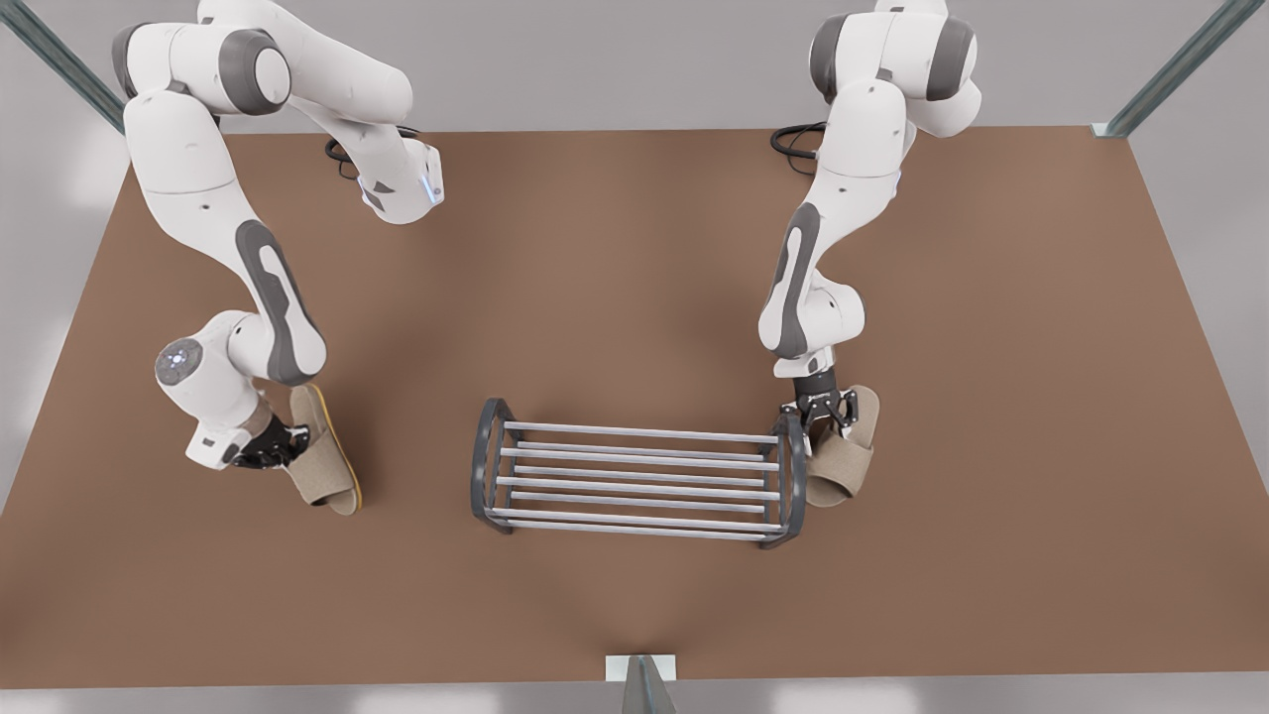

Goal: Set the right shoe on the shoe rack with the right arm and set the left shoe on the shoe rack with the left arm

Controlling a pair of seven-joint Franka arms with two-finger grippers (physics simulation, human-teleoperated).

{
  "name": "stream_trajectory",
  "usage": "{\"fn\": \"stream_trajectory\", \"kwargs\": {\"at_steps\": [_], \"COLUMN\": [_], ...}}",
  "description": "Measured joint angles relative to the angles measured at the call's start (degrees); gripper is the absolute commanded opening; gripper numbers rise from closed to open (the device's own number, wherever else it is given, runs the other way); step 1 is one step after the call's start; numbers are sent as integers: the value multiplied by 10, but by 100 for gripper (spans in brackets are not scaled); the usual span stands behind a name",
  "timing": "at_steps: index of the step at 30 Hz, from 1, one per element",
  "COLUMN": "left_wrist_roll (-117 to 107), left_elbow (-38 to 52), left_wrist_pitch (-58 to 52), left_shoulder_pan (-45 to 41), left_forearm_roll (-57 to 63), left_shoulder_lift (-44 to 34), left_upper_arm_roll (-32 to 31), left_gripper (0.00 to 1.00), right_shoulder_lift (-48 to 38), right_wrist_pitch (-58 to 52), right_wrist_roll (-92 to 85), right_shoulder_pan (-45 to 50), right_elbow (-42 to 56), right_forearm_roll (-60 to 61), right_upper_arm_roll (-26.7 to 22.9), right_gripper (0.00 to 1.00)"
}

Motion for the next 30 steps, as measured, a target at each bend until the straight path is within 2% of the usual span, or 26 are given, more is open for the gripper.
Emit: {"fn": "stream_trajectory", "kwargs": {"at_steps": [1,9,13,16,21,25,27,30], "left_wrist_roll": [0,0,0,0,0,0,0,0], "left_elbow": [1,9,9,10,10,9,9,9], "left_wrist_pitch": [1,12,19,27,37,51,59,69], "left_shoulder_pan": [0,1,8,9,9,7,6,5], "left_forearm_roll": [0,2,8,18,30,45,50,54], "left_shoulder_lift": [0,-1,-2,-4,-11,-35,-50,-95], "left_upper_arm_roll": [0,3,9,18,29,48,57,70], "left_gripper": [70,47,37,21,21,21,21,21], "right_shoulder_lift": [0,-48,-72,-124,-241,-328,-336,-273], "right_wrist_pitch": [-8,-127,-238,-334,-447,-490,-497,-502], "right_wrist_roll": [0,18,38,61,100,135,159,205], "right_shoulder_pan": [0,-6,-1,0,0,3,-14,23], "right_elbow": [7,83,191,231,195,115,117,198], "right_forearm_roll": [3,27,35,36,37,45,47,34], "right_upper_arm_roll": [0,21,29,48,78,97,137,178], "right_gripper": [21,21,21,21,21,21,21,21]}}
